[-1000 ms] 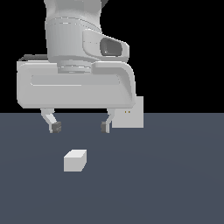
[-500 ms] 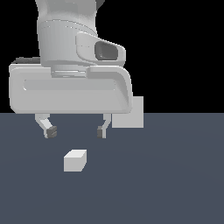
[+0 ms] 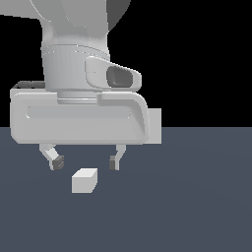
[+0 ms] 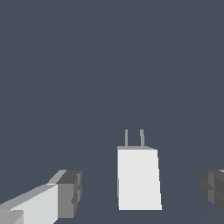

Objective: Plug the charger into the wall socket.

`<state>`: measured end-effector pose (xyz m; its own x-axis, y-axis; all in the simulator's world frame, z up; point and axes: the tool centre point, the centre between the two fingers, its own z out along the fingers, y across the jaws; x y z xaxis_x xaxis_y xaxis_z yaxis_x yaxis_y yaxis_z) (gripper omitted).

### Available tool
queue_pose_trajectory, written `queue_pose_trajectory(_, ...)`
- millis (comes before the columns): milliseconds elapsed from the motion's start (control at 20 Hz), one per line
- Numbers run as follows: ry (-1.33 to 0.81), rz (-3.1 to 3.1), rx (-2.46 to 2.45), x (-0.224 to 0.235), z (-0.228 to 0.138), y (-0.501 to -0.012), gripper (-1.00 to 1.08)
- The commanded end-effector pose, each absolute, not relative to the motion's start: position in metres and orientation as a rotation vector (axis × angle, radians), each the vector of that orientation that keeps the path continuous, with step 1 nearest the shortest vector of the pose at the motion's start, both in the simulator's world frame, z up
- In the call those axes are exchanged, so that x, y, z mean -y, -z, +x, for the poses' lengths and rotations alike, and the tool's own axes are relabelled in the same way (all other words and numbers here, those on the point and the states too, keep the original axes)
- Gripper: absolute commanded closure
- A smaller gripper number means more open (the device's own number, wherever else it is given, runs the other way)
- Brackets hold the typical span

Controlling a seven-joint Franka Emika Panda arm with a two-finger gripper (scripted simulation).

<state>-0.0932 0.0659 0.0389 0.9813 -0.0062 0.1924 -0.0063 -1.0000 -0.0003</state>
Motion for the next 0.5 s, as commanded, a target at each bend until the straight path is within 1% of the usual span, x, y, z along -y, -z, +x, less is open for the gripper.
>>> queue_pose_trajectory(0, -0.303, 3.126, 0.01, -0.066, -0.094, -0.027, -0.92)
queue_pose_trajectory(400, -0.305, 3.126, 0.011, -0.066, -0.093, -0.012, -0.92)
queue_pose_trajectory(450, -0.305, 3.126, 0.011, -0.066, -0.093, -0.012, 1.08)
